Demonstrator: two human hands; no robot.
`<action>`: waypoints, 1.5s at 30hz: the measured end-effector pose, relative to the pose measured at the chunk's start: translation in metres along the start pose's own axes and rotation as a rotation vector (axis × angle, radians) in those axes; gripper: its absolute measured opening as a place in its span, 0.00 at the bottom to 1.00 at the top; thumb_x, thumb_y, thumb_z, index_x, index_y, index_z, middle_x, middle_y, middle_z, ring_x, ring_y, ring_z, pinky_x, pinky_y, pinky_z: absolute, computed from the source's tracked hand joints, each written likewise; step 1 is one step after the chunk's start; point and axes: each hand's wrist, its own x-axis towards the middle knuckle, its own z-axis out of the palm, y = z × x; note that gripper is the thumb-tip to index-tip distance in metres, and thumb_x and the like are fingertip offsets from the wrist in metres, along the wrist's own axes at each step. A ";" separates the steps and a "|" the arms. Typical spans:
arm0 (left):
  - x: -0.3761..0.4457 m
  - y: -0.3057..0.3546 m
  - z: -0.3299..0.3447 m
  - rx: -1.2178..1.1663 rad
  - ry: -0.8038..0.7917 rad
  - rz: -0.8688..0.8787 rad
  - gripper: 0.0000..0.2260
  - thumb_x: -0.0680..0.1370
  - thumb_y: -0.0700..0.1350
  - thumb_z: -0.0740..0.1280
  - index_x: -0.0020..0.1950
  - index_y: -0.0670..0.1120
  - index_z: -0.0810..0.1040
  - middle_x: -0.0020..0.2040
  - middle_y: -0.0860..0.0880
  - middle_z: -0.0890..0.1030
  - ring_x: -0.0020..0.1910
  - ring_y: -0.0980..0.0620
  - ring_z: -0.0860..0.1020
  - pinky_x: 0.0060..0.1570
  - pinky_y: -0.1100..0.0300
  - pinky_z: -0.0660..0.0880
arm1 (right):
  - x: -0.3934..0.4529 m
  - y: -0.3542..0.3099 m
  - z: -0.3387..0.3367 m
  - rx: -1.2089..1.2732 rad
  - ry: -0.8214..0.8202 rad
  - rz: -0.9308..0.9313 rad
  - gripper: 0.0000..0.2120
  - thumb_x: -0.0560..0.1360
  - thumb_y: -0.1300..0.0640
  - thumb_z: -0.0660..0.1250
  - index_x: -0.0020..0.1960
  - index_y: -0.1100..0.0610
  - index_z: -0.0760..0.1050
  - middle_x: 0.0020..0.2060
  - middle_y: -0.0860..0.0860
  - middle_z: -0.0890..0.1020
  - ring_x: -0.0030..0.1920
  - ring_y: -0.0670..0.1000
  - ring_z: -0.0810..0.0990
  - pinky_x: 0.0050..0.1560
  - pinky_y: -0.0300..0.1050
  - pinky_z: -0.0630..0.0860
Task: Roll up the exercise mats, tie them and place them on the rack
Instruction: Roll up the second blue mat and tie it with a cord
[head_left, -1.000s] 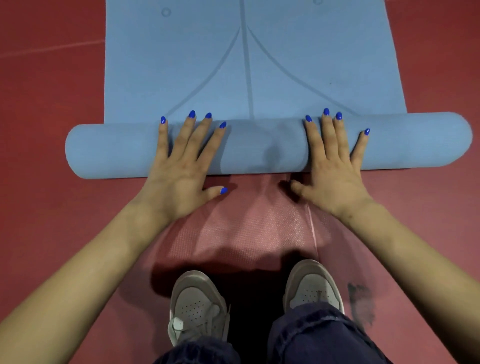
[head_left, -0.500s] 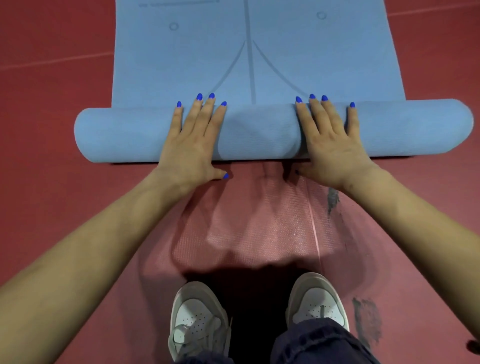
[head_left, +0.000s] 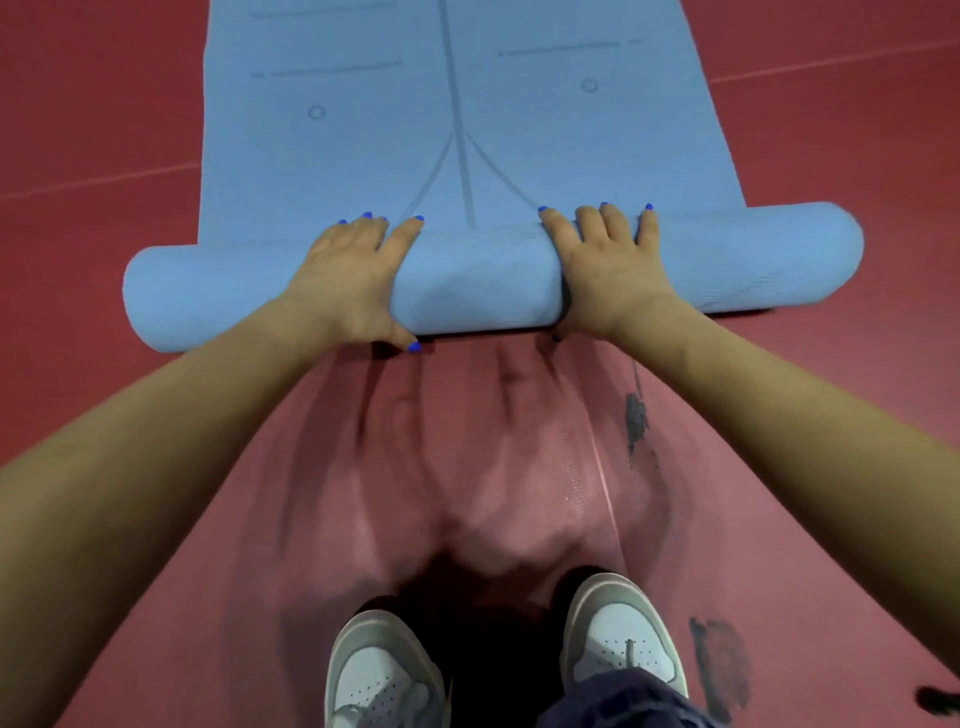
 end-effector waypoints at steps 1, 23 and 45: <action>0.001 -0.001 -0.001 -0.003 0.003 -0.003 0.56 0.58 0.62 0.79 0.78 0.47 0.54 0.70 0.40 0.67 0.72 0.42 0.62 0.71 0.48 0.55 | 0.002 0.002 -0.001 0.003 0.000 -0.014 0.54 0.62 0.44 0.76 0.77 0.50 0.47 0.70 0.56 0.62 0.73 0.59 0.57 0.68 0.71 0.47; -0.096 0.023 0.011 -0.064 0.060 0.140 0.42 0.54 0.69 0.66 0.64 0.50 0.72 0.46 0.50 0.83 0.40 0.47 0.84 0.34 0.55 0.80 | -0.086 -0.005 0.013 0.009 0.077 -0.222 0.45 0.48 0.37 0.73 0.62 0.54 0.74 0.44 0.51 0.78 0.42 0.58 0.79 0.44 0.55 0.72; -0.173 0.056 0.018 -0.173 -0.314 0.066 0.50 0.53 0.71 0.65 0.74 0.65 0.54 0.68 0.63 0.70 0.65 0.62 0.71 0.59 0.67 0.68 | -0.154 -0.023 -0.014 -0.026 -0.341 -0.428 0.46 0.63 0.39 0.70 0.74 0.54 0.54 0.64 0.55 0.72 0.57 0.57 0.75 0.49 0.44 0.69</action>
